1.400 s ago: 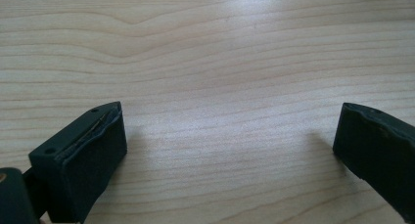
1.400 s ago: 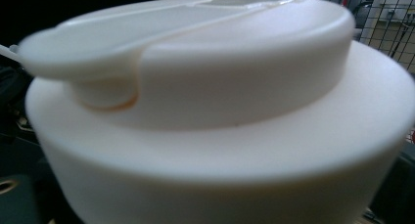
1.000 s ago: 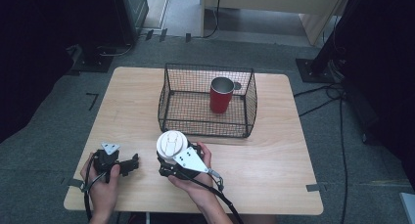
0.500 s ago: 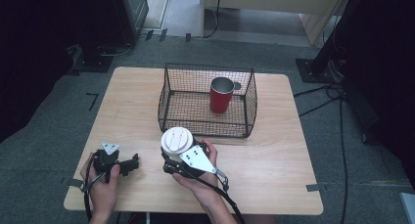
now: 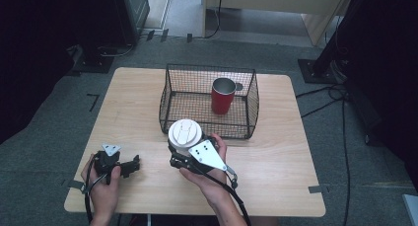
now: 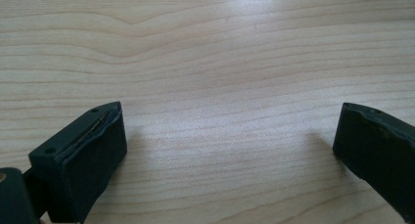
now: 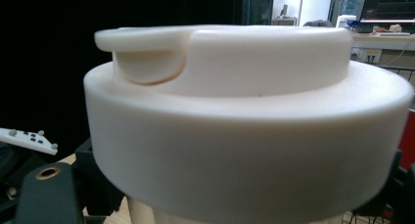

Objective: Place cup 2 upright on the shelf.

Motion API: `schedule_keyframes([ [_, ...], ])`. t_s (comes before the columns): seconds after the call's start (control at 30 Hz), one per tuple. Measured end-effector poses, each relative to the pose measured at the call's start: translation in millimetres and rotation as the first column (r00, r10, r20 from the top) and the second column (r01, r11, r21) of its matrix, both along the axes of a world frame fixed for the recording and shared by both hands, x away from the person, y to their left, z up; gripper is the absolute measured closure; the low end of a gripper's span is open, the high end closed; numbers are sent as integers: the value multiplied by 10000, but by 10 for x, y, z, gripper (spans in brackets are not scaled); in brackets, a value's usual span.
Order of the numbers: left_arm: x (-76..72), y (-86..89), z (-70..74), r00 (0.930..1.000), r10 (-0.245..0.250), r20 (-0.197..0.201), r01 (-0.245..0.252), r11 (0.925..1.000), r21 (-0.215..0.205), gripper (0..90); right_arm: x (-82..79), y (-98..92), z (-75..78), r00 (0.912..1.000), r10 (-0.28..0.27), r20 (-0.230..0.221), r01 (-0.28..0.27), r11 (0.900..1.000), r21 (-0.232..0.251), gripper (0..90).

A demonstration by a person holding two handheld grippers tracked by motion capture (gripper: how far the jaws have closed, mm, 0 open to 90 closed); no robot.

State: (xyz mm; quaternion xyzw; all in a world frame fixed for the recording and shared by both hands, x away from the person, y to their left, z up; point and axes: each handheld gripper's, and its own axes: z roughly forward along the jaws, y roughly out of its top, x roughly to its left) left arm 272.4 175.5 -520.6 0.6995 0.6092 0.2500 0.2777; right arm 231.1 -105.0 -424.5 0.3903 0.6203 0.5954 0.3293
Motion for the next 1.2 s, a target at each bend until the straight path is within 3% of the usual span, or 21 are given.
schedule_keyframes([
  [0.63, 0, 0, 1, 10000, -2, -14, 2, 10000, 0, 0, 105, -51, 272, 9994, -109, 343, 112, 9999, -83, 160],
  [1.2, 0, 0, 1, 10000, -1, -14, 1, 10000, 1, 0, 299, -95, 539, 9972, -386, 637, 389, 9992, -28, 160],
])
